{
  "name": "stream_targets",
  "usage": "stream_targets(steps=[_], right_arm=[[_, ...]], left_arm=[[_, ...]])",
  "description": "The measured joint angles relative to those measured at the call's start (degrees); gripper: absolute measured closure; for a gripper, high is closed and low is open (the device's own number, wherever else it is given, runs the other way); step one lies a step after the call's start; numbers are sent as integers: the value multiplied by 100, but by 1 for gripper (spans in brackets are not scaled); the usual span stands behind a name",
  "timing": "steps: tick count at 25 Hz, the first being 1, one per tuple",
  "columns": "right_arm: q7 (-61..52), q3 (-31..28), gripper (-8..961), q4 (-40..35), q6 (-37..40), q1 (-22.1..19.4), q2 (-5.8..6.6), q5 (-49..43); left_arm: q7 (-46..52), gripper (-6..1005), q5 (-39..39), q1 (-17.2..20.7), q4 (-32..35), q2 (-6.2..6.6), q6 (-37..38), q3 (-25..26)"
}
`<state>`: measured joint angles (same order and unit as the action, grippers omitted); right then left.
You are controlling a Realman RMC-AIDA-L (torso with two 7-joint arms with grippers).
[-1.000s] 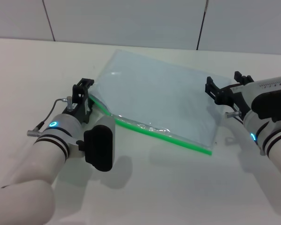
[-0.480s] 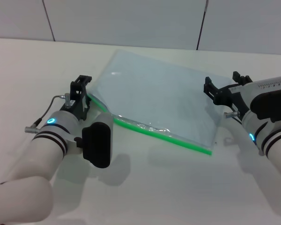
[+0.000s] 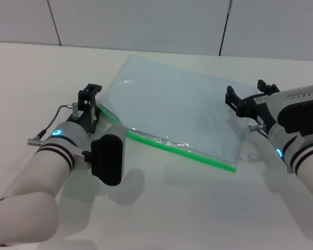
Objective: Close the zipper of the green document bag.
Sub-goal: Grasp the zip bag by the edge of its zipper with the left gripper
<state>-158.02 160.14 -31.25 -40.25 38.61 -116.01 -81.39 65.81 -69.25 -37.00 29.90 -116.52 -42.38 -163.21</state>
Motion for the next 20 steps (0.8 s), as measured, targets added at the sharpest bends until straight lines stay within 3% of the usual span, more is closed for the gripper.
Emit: stream_targets(steps=[20], right_arm=[[0, 2, 212, -5, 0, 47, 0, 0]], left_arm=[[-82, 471, -78, -126, 32, -2, 113, -45]])
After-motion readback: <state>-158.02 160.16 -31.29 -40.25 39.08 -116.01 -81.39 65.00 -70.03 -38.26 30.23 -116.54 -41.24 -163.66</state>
